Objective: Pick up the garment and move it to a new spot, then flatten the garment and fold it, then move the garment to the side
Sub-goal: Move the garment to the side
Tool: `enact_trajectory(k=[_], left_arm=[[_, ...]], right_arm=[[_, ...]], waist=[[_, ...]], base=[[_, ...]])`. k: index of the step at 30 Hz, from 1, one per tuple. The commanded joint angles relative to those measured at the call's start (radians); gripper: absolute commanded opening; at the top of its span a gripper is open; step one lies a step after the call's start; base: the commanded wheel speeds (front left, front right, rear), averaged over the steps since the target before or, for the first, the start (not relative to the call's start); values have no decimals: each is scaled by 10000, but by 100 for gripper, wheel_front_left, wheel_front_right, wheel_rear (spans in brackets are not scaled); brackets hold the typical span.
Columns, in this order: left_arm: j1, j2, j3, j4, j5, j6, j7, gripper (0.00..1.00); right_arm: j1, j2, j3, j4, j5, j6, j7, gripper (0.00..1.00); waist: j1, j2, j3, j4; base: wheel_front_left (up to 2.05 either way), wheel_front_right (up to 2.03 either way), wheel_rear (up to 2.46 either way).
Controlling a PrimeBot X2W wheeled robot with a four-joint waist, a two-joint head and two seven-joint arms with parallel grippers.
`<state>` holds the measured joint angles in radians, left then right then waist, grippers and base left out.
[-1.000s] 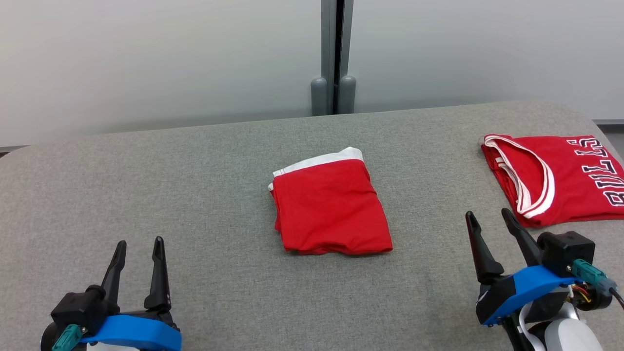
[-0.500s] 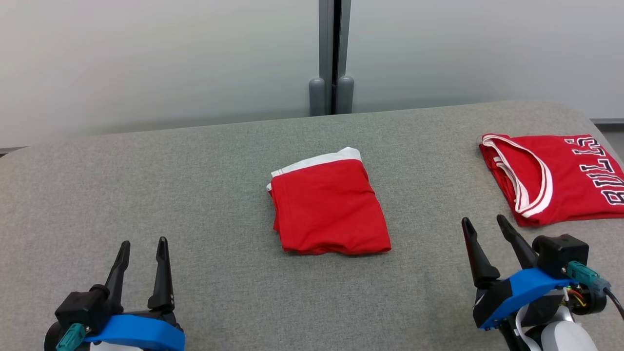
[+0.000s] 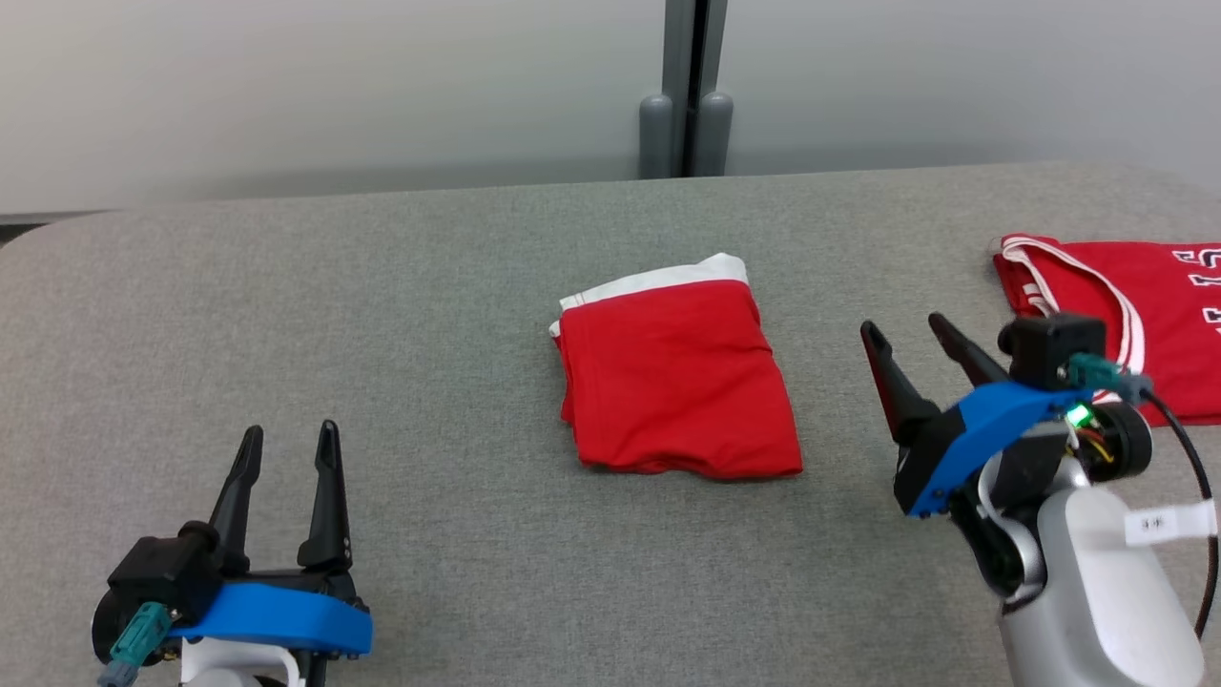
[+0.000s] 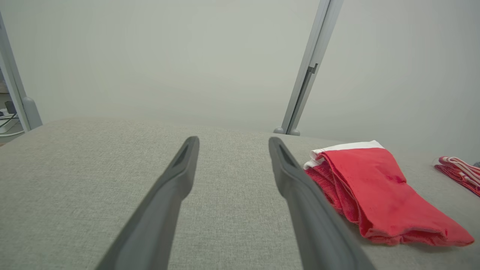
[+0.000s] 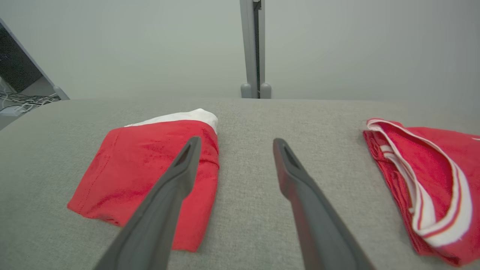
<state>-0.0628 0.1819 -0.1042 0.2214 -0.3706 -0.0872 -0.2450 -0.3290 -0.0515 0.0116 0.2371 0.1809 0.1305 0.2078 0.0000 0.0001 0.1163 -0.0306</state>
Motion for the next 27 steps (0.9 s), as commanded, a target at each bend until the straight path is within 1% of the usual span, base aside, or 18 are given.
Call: enact_trajectory(k=[1, 5, 7, 8, 10, 16, 21, 24, 25, 26, 27], left_arm=[[-270, -9, -26, -94, -37, 58, -16, 100], [-613, -95, -182, -122, -24, -12, -48, 100], [-772, -130, -265, -83, -7, -62, -78, 100], [-772, -130, -265, -83, -7, -62, -78, 100], [-935, -157, -337, -38, 2, -94, -104, 100], [-1281, -257, -520, 128, 27, -180, -146, 100], [-1435, -305, -580, 297, 26, -243, -191, 100], [-1476, -325, -563, 364, 29, -261, -201, 100], [-1460, -324, -536, 390, 28, -270, -203, 100], [-1446, -331, -517, 407, 24, -272, -206, 100], [-1430, -334, -492, 416, 21, -281, -208, 100]], right_arm=[[-693, -4, -112, 494, 120, 5, 313, 100], [-1935, 11, -302, 1785, 405, 5, 836, 100], [-2405, 11, -297, 2526, 650, 5, 995, 100], [-2405, 11, -297, 2526, 650, 5, 995, 100], [-2856, 6, -305, 3270, 963, 5, 1077, 100], [-3854, 8, -529, 5543, 873, 5, 1154, 100], [-4318, 3, -416, 7062, 872, 5, 897, 100], [-4371, 51, 85, 7857, 993, 5, 1181, 100], [-4381, 74, 316, 8052, 992, 7, 1312, 80], [-4414, 82, 500, 8164, 948, 10, 1334, 29], [-4481, 83, 638, 8217, 902, 15, 1301, 0]], waist=[[0, -1, 375, 299], [0, -1, 765, 706], [0, -1, 926, 889], [0, -1, 926, 889], [0, -1, 1079, 1059], [0, -1, 1391, 1467], [0, -1, 1510, 1632], [0, -1, 1524, 1637], [0, -1, 1523, 1603], [0, -1, 1519, 1569], [0, -1, 1508, 1511]], base=[[0, 0, 0], [0, 0, 0], [0, 0, 0], [0, 0, 0], [0, 0, 0], [0, 0, 0], [0, 0, 0], [0, 0, 0], [0, 0, 0], [0, 0, 0], [0, 0, 0]])
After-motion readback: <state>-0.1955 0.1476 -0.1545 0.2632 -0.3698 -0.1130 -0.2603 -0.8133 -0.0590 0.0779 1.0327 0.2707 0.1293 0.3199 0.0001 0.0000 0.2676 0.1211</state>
